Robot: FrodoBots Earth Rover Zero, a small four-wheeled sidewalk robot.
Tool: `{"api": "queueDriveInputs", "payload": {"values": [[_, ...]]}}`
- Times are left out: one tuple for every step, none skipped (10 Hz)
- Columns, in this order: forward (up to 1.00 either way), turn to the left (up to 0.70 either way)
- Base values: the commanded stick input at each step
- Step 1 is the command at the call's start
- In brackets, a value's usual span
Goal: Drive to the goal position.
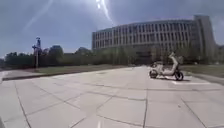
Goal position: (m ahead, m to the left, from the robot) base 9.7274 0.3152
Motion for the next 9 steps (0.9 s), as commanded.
{"api": "queueDriveInputs", "payload": {"values": [[0.50,0.00],[0.50,0.00],[0.50,0.00],[0.50,0.00],[0.50,0.00],[0.50,0.00],[0.50,0.00],[0.50,0.00],[0.50,0.00]]}}
